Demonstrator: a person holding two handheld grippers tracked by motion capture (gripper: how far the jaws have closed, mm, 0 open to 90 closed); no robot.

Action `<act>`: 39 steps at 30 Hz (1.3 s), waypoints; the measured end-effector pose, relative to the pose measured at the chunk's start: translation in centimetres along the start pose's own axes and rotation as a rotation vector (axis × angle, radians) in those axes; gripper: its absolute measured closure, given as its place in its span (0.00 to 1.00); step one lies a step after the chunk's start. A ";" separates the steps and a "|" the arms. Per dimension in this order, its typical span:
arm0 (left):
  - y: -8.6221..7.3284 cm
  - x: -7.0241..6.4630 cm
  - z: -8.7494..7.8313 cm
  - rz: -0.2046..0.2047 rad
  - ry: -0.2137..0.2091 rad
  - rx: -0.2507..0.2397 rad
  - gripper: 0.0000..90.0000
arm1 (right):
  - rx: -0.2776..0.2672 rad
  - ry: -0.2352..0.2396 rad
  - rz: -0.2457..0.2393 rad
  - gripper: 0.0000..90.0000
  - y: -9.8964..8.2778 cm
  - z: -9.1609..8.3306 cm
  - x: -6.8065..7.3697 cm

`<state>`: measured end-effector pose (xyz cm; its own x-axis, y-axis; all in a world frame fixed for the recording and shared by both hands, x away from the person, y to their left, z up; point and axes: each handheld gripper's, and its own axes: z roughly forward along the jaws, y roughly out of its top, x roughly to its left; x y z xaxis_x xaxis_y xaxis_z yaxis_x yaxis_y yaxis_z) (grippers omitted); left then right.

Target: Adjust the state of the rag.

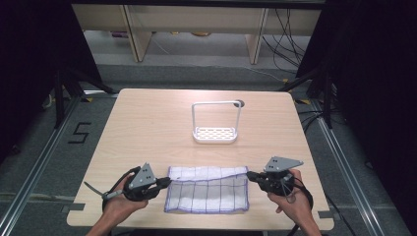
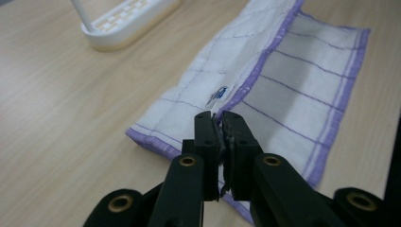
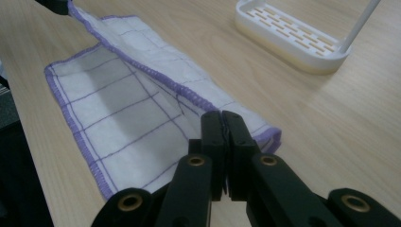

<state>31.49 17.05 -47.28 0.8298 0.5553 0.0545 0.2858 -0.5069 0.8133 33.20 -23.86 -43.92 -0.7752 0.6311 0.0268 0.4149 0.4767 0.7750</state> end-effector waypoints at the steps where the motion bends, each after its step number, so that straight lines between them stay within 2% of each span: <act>1: 0.0 0.0 0.0 0.000 0.000 0.000 0.94 | 0.001 -0.003 -0.002 0.99 -0.2 0.0 0.1; 2: -0.2 -0.1 -0.1 0.035 -0.002 0.030 0.94 | 0.001 -0.003 -0.002 0.99 -0.2 0.0 0.1; 3: -0.5 -0.5 0.0 0.026 -0.012 0.026 0.95 | 0.004 0.007 0.016 0.99 -0.5 -0.1 0.4; 4: -0.9 -0.9 0.0 0.020 -0.027 0.019 0.94 | 0.009 0.002 0.006 0.99 -1.0 0.0 0.7; 6: -1.1 -1.0 -0.1 0.029 -0.023 0.022 0.94 | 0.018 0.011 0.008 0.99 -1.2 0.0 1.0; 8: -1.6 -1.5 0.0 0.009 -0.026 0.010 0.94 | 0.034 0.020 0.003 0.99 -2.1 0.2 1.4; 10: -1.7 -1.6 0.0 0.017 -0.035 0.023 0.94 | 0.041 0.017 -0.002 0.99 -2.3 0.2 1.5; 11: -1.8 -1.8 -0.1 0.028 -0.033 0.038 0.94 | 0.050 0.023 0.014 0.99 -2.6 0.3 1.8; 12: -1.9 -2.0 0.0 0.037 -0.041 0.051 0.94 | 0.067 0.024 -0.005 0.99 -3.0 0.3 1.9; 13: -2.1 -2.2 0.1 0.060 -0.037 0.062 0.94 | 0.072 0.026 -0.004 0.99 -3.2 0.3 2.0; 14: -2.2 -2.4 0.1 0.047 -0.048 0.072 0.94 | 0.072 0.026 -0.004 0.99 -3.2 0.3 2.0; 15: -2.5 -2.6 0.3 0.062 -0.061 0.085 0.94 | 0.068 0.037 -0.016 0.98 -3.6 0.4 2.1; 17: -2.6 -2.8 0.4 0.057 -0.063 0.090 0.94 | 0.076 0.031 -0.012 0.98 -4.0 0.2 2.4; 18: -2.7 -2.9 0.5 0.079 -0.065 0.105 0.94 | 0.082 0.033 -0.003 0.98 -4.1 0.1 2.7; 19: -2.8 -2.9 0.5 0.097 -0.065 0.120 0.94 | 0.083 0.025 -0.019 0.98 -4.2 0.1 2.8; 22: -3.0 -3.1 0.6 0.105 -0.076 0.124 0.94 | 0.105 0.032 -0.028 0.98 -4.6 0.1 3.3; 23: -3.1 -3.2 0.7 0.115 -0.075 0.142 0.94 | 0.109 0.029 -0.031 0.98 -4.6 0.1 3.4; 24: -3.3 -3.4 0.8 0.103 -0.079 0.148 0.93 | 0.126 0.042 -0.030 0.97 -5.1 0.2 3.6; 25: -3.5 -3.3 1.0 0.125 -0.078 0.167 0.92 | 0.133 0.041 -0.029 0.94 -5.3 0.4 3.7; 26: -3.6 -3.5 1.0 0.095 -0.084 0.174 0.91 | 0.146 0.038 -0.029 0.90 -5.5 0.4 3.7; 27: -3.6 -3.5 1.0 0.098 -0.085 0.177 0.89 | 0.153 0.050 -0.021 0.88 -5.7 0.4 3.7; 29: -3.5 -3.4 0.9 0.110 -0.094 0.170 0.84 | 0.152 0.053 -0.020 0.84 -5.8 0.4 3.6; 30: -3.5 -3.4 0.8 0.097 -0.105 0.161 0.84 | 0.145 0.061 -0.007 0.80 -5.9 0.3 3.7; 31: -3.5 -3.5 0.6 0.072 -0.094 0.152 0.78 | 0.140 0.051 0.001 0.78 -5.9 0.0 3.7; 32: -3.4 -3.4 0.5 0.072 -0.091 0.139 0.71 | 0.124 0.042 0.007 0.77 -5.8 -0.4 3.6; 33: -3.1 -3.2 -0.1 0.027 -0.104 0.068 0.69 | 0.118 0.044 0.030 0.74 -5.7 -0.7 3.6; 34: -3.1 -3.2 -0.1 0.027 -0.104 0.068 0.67 | 0.118 0.044 0.030 0.74 -5.7 -0.7 3.6; 35: -2.7 -2.9 -0.8 -0.045 -0.119 0.012 0.64 | 0.071 0.027 0.045 0.69 -5.4 -1.2 3.2; 36: -2.7 -2.9 -0.8 -0.045 -0.119 0.012 0.63 | 0.071 0.027 0.045 0.69 -5.4 -1.2 3.2; 37: -2.1 -2.3 -1.3 -0.053 -0.091 -0.023 0.62 | 0.036 0.011 0.073 0.67 -5.1 -1.6 2.8; 38: -2.1 -2.3 -1.3 -0.053 -0.091 -0.023 0.61 | 0.036 0.011 0.073 0.67 -5.1 -1.6 2.8; 39: -1.6 -1.6 -1.5 -0.049 -0.071 -0.021 0.60 | 0.030 -0.030 0.104 0.62 -4.8 -1.6 2.7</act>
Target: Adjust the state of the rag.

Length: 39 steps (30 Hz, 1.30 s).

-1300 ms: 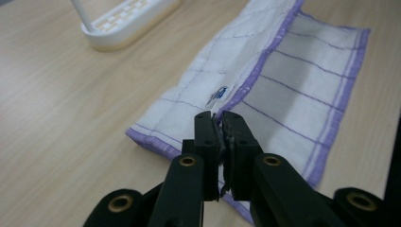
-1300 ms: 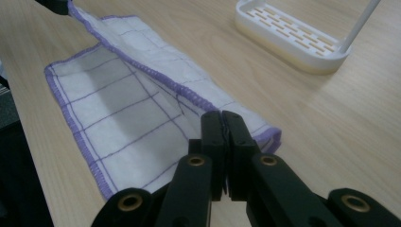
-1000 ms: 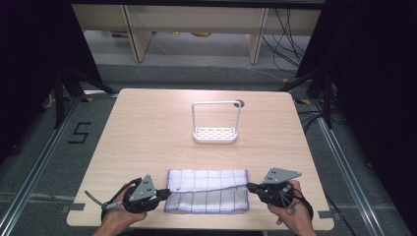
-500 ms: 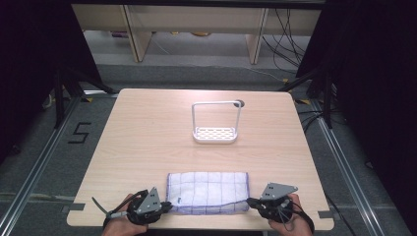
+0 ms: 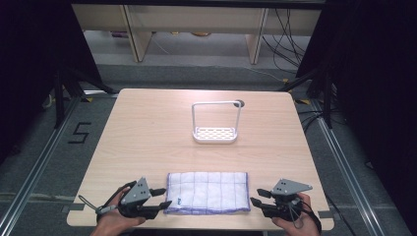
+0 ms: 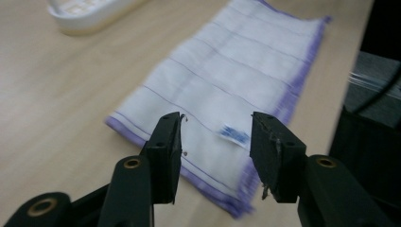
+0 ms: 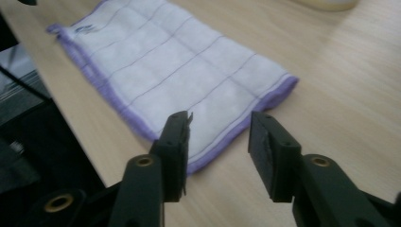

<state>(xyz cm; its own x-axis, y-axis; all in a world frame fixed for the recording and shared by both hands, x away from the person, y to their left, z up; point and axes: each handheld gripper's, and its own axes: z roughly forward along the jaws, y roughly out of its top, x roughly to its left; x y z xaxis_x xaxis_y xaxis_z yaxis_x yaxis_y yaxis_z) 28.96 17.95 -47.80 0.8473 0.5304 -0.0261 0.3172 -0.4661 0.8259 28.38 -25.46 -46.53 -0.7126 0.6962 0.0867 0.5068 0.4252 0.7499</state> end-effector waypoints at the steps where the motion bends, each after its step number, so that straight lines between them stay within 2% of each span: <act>1: 0.8 1.0 0.3 -0.021 0.034 -0.020 0.60 | 0.004 -0.016 0.007 0.61 0.1 0.2 -0.1; 2: 1.2 1.5 0.5 -0.033 0.047 -0.016 0.59 | 0.026 -0.028 0.051 0.60 0.2 0.4 0.2; 3: 1.2 1.5 0.5 -0.033 0.047 -0.016 0.59 | 0.026 -0.028 0.051 0.60 0.2 0.4 0.2; 4: 2.2 3.0 1.6 -0.053 0.064 -0.006 0.58 | 0.056 -0.057 0.056 0.56 0.3 1.1 0.2; 5: 2.2 3.0 1.6 -0.053 0.064 -0.006 0.58 | 0.056 -0.057 0.056 0.56 0.3 1.1 0.2; 6: 2.6 3.7 2.2 -0.052 0.073 0.013 0.58 | 0.051 -0.067 0.044 0.55 0.3 1.4 0.1; 7: 3.0 4.5 3.0 -0.043 0.086 0.038 0.57 | 0.071 -0.057 0.055 0.55 0.3 1.7 0.3; 8: 3.2 5.0 3.8 -0.047 0.090 0.052 0.58 | 0.079 -0.060 0.030 0.55 0.3 2.1 0.3; 9: 3.4 5.5 4.5 -0.063 0.080 0.073 0.59 | 0.095 -0.061 0.032 0.54 0.2 2.3 0.5; 10: 3.5 5.8 5.2 -0.055 0.086 0.093 0.58 | 0.110 -0.061 0.039 0.54 0.2 2.6 0.6; 13: 3.6 6.1 6.7 -0.061 0.059 0.114 0.59 | 0.115 -0.068 0.030 0.51 0.2 3.0 0.7; 14: 3.7 6.1 7.1 -0.065 0.063 0.122 0.59 | 0.116 -0.067 0.041 0.50 0.2 3.1 0.9; 17: 3.5 6.2 7.7 -0.056 0.049 0.153 0.61 | 0.124 -0.079 0.049 0.48 0.3 3.6 1.0; 18: 3.3 6.2 7.7 -0.040 0.045 0.168 0.60 | 0.117 -0.085 0.044 0.48 0.3 3.8 1.1; 20: 2.7 6.2 7.8 0.002 0.044 0.216 0.59 | 0.156 -0.091 0.061 0.47 0.2 4.2 1.3; 21: 2.4 6.1 8.0 0.003 0.043 0.222 0.59 | 0.148 -0.106 0.046 0.47 0.1 4.5 1.3; 22: 2.4 6.1 8.0 0.003 0.043 0.222 0.59 | 0.171 -0.107 0.053 0.46 0.1 4.4 1.3; 25: 2.2 6.2 8.1 -0.008 0.033 0.227 0.59 | 0.161 -0.122 0.039 0.45 -0.2 4.8 1.4; 26: 2.2 6.2 8.1 -0.010 0.032 0.229 0.59 | 0.187 -0.122 0.037 0.45 -0.2 4.7 1.5; 28: 2.1 6.2 8.1 -0.011 0.032 0.229 0.59 | 0.177 -0.126 0.039 0.45 -0.5 5.1 1.7; 29: 2.1 6.2 8.1 -0.007 0.030 0.232 0.59 | 0.197 -0.121 0.038 0.44 -0.3 4.8 1.6; 31: 2.1 6.2 8.0 -0.003 0.031 0.235 0.59 | 0.188 -0.128 0.036 0.44 -0.2 4.7 1.6; 34: 2.0 6.2 8.0 -0.011 0.029 0.232 0.60 | 0.156 -0.129 0.064 0.46 0.1 4.2 2.2; 37: 2.0 6.3 8.0 -0.027 0.022 0.230 0.60 | 0.165 -0.128 0.053 0.46 0.0 4.5 2.6; 38: 1.9 6.3 8.0 -0.041 0.022 0.224 0.61 | 0.184 -0.131 0.042 0.46 -0.2 4.8 2.7; 39: 1.9 6.3 8.0 -0.037 0.021 0.225 0.61 | 0.184 -0.131 0.042 0.46 -0.2 4.8 2.7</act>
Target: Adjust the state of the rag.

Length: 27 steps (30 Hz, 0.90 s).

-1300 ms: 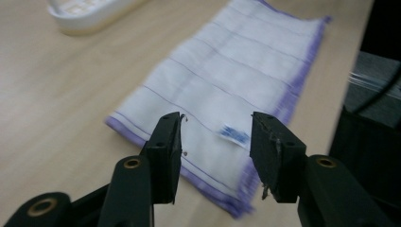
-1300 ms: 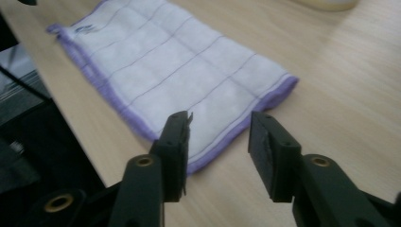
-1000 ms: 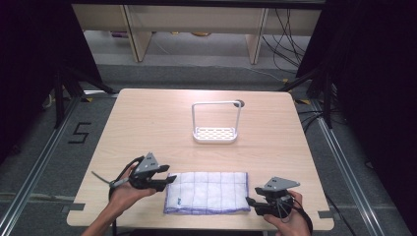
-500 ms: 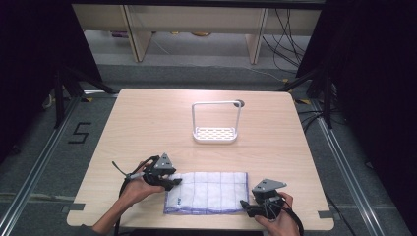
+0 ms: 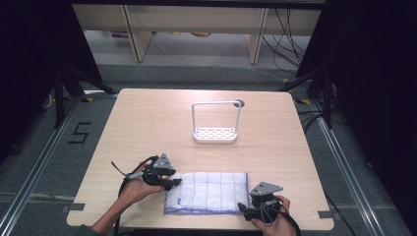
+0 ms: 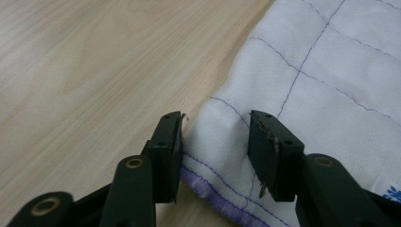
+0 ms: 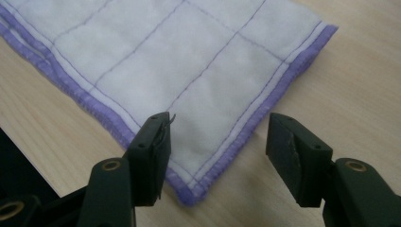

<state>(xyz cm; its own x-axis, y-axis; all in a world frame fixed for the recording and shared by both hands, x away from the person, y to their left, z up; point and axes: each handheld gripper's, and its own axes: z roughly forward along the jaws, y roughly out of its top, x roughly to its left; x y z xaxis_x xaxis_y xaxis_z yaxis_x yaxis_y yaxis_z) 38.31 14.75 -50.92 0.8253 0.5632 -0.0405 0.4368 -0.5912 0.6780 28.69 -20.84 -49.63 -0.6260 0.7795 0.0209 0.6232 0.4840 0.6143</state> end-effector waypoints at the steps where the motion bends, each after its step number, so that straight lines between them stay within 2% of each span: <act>1: -0.1 0.0 0.0 0.000 -0.008 -0.003 0.64 | 0.016 0.008 0.003 0.48 -0.1 0.3 0.0; 3: -0.1 0.0 0.0 0.000 -0.015 -0.009 0.66 | 0.015 0.010 0.006 0.49 -0.2 0.3 0.0; 4: -0.1 0.0 -0.1 0.002 -0.021 -0.007 0.68 | 0.000 0.010 -0.008 0.51 -0.2 0.4 -0.1; 5: -0.2 -0.2 -0.1 -0.003 -0.029 -0.008 0.74 | 0.002 0.021 0.011 0.54 -0.3 0.3 0.0; 8: -0.3 -0.4 -0.1 -0.012 -0.029 -0.017 0.77 | -0.001 0.018 0.003 0.58 -0.4 0.3 -0.1; 9: -0.3 -0.4 -0.2 0.005 -0.037 -0.010 0.78 | -0.014 0.022 0.042 0.61 -0.4 0.4 0.0; 10: -0.5 -0.5 -0.3 -0.002 -0.031 -0.016 0.79 | -0.009 0.024 0.018 0.65 -0.3 0.3 -0.2; 11: -0.5 -0.6 -0.3 0.000 -0.033 -0.020 0.81 | 0.003 0.037 0.027 0.72 -0.3 0.3 -0.2; 13: -0.8 -1.1 -0.6 0.023 -0.021 -0.007 0.83 | -0.015 0.043 0.008 0.76 -0.3 0.5 -0.4; 14: -0.9 -1.3 -0.7 0.030 -0.020 -0.010 0.84 | -0.024 0.063 0.010 0.82 -0.1 0.7 -0.9; 15: -1.3 -1.9 -1.1 0.055 -0.022 -0.008 0.85 | -0.036 0.072 0.026 0.86 0.0 0.9 -1.1; 16: -1.3 -1.9 -1.1 0.055 -0.022 -0.008 0.86 | -0.022 0.090 0.028 0.88 0.3 0.9 -1.6; 17: -1.8 -2.7 -1.5 0.048 -0.030 -0.015 0.87 | -0.016 0.094 0.042 0.90 0.6 1.0 -1.8; 18: -1.8 -2.7 -1.5 0.048 -0.030 -0.015 0.88 | -0.016 0.094 0.042 0.90 0.6 1.0 -1.8; 19: -2.1 -3.0 -1.7 0.046 -0.028 -0.020 0.88 | -0.022 0.087 0.024 0.91 0.9 1.2 -2.2; 20: -2.4 -3.4 -2.0 0.039 -0.036 -0.025 0.89 | -0.025 0.057 -0.028 0.92 1.8 1.7 -2.9; 22: -3.1 -4.7 -2.3 0.060 -0.065 -0.042 0.90 | 0.001 0.047 -0.058 0.93 2.8 2.1 -3.5; 23: -3.1 -4.7 -2.3 0.060 -0.065 -0.042 0.90 | 0.011 0.044 -0.075 0.93 3.5 2.4 -3.9; 24: -3.3 -5.4 -2.6 0.061 -0.083 -0.046 0.90 | 0.012 0.041 -0.066 0.93 4.2 2.7 -4.1; 25: -3.3 -5.4 -2.6 0.061 -0.083 -0.046 0.90 | 0.012 0.041 -0.066 0.93 4.2 2.7 -4.1; 26: -3.4 -5.9 -2.6 0.045 -0.094 -0.053 0.90 | 0.029 0.044 -0.064 0.93 4.9 2.9 -4.3; 27: -3.4 -6.2 -2.6 0.046 -0.109 -0.056 0.90 | 0.026 0.036 -0.111 0.93 6.2 3.6 -4.8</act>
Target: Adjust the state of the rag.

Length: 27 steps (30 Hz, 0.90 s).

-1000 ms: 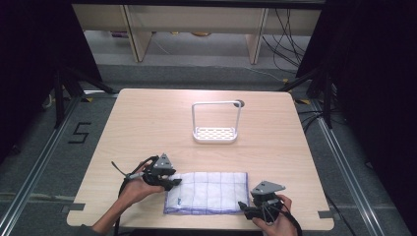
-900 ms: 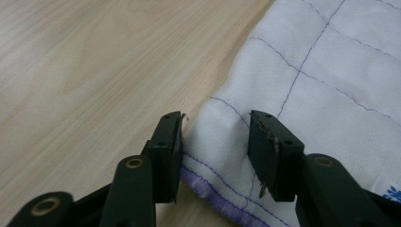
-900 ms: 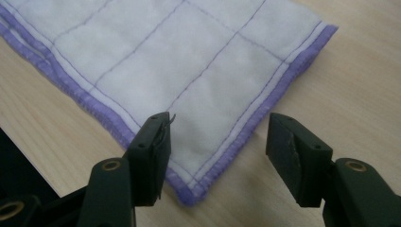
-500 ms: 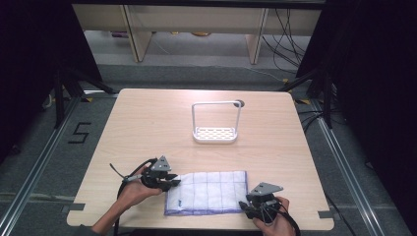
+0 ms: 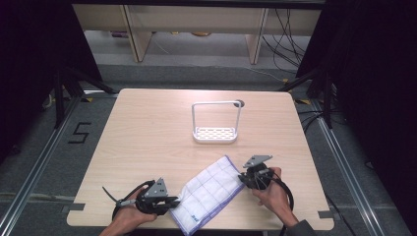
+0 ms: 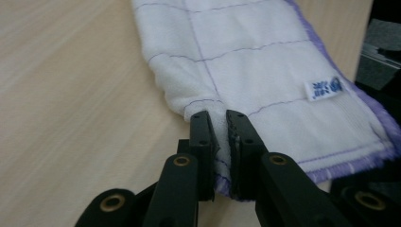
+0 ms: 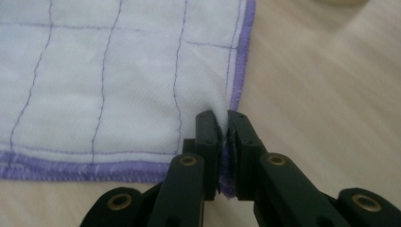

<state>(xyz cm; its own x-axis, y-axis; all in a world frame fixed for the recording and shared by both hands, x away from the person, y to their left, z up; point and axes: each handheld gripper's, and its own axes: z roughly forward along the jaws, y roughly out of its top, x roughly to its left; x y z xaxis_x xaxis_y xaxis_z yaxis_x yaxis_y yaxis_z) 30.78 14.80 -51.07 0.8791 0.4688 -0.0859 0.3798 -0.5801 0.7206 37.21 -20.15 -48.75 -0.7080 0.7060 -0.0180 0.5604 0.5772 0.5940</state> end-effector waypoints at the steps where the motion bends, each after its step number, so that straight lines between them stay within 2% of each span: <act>1: 0.0 -0.5 0.1 -0.011 -0.027 -0.004 0.90 | 0.010 0.006 -0.016 0.93 0.5 0.1 -0.2; 2: 0.0 -0.7 0.2 -0.028 -0.045 -0.009 0.90 | 0.004 0.002 -0.023 0.93 1.1 0.3 -0.3; 3: 0.0 -0.7 0.2 -0.028 -0.045 -0.009 0.90 | 0.004 0.002 -0.023 0.93 1.1 0.3 -0.3; 4: 0.1 -0.7 0.2 -0.018 -0.051 -0.004 0.90 | 0.004 0.008 -0.025 0.93 1.9 0.4 -0.5; 5: 0.1 -1.0 0.3 -0.040 -0.061 -0.016 0.90 | -0.002 -0.003 -0.052 0.93 2.4 0.6 -0.6; 6: 0.3 -1.2 0.5 -0.035 -0.071 -0.014 0.90 | 0.019 0.007 -0.077 0.93 3.6 0.6 -0.9; 7: 0.3 -1.2 0.5 -0.035 -0.071 -0.014 0.90 | 0.019 0.007 -0.077 0.93 3.6 0.6 -0.9; 8: 0.4 -1.6 0.8 -0.053 -0.077 -0.027 0.90 | 0.023 -0.020 -0.143 0.93 4.5 0.9 -1.6; 9: 0.5 -1.6 0.9 -0.038 -0.073 -0.016 0.90 | 0.023 -0.020 -0.143 0.93 4.5 0.9 -1.6; 10: 0.9 -2.1 1.4 -0.044 -0.081 -0.028 0.90 | 0.021 0.013 -0.151 0.93 5.4 1.2 -1.9; 12: 1.1 -2.5 1.7 -0.050 -0.087 -0.035 0.90 | 0.038 0.013 -0.152 0.93 5.8 1.3 -2.0; 13: 1.4 -2.9 2.0 -0.047 -0.084 -0.037 0.90 | 0.045 -0.004 -0.202 0.93 6.6 1.9 -2.6; 15: 1.8 -3.6 2.5 -0.034 -0.084 -0.037 0.90 | 0.053 0.005 -0.194 0.93 6.8 2.1 -2.6; 17: 2.2 -4.4 3.1 -0.021 -0.086 -0.042 0.90 | 0.069 0.018 -0.205 0.93 7.4 3.2 -2.9; 18: 2.4 -4.5 3.2 -0.009 -0.080 -0.029 0.90 | 0.069 0.018 -0.205 0.93 7.4 3.2 -2.9; 19: 2.8 -4.9 3.7 -0.013 -0.079 -0.034 0.89 | 0.087 0.017 -0.205 0.92 7.5 3.9 -3.0; 21: 2.9 -5.0 3.8 -0.018 -0.081 -0.033 0.89 | 0.091 0.016 -0.215 0.91 7.5 4.1 -3.1; 22: 3.1 -5.2 4.0 -0.029 -0.086 -0.035 0.89 | 0.107 0.020 -0.198 0.90 7.4 4.4 -3.1; 23: 3.2 -5.2 4.1 -0.019 -0.083 -0.035 0.88 | 0.102 0.032 -0.204 0.89 7.4 4.8 -3.4; 24: 3.2 -5.3 4.1 -0.041 -0.100 -0.044 0.81 | 0.081 0.001 -0.191 0.78 7.2 5.0 -3.6; 25: 3.2 -5.3 4.1 -0.041 -0.100 -0.044 0.76 | 0.081 0.001 -0.191 0.78 7.2 5.0 -3.6; 26: 3.2 -5.3 3.9 -0.070 -0.097 -0.056 0.76 | 0.074 -0.008 -0.172 0.73 7.2 5.0 -3.7; 27: 3.3 -5.1 3.6 -0.078 -0.091 -0.068 0.68 | 0.064 -0.018 -0.154 0.69 7.2 4.9 -3.8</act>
<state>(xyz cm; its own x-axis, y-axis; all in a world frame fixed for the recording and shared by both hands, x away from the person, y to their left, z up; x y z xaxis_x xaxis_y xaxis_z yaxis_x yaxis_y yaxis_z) 28.59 8.07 -50.69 0.8714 0.4463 -0.2037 0.4303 -0.4960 0.7543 46.05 -16.73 -48.34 -0.7801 0.6142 -0.1193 0.4728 0.7036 0.5305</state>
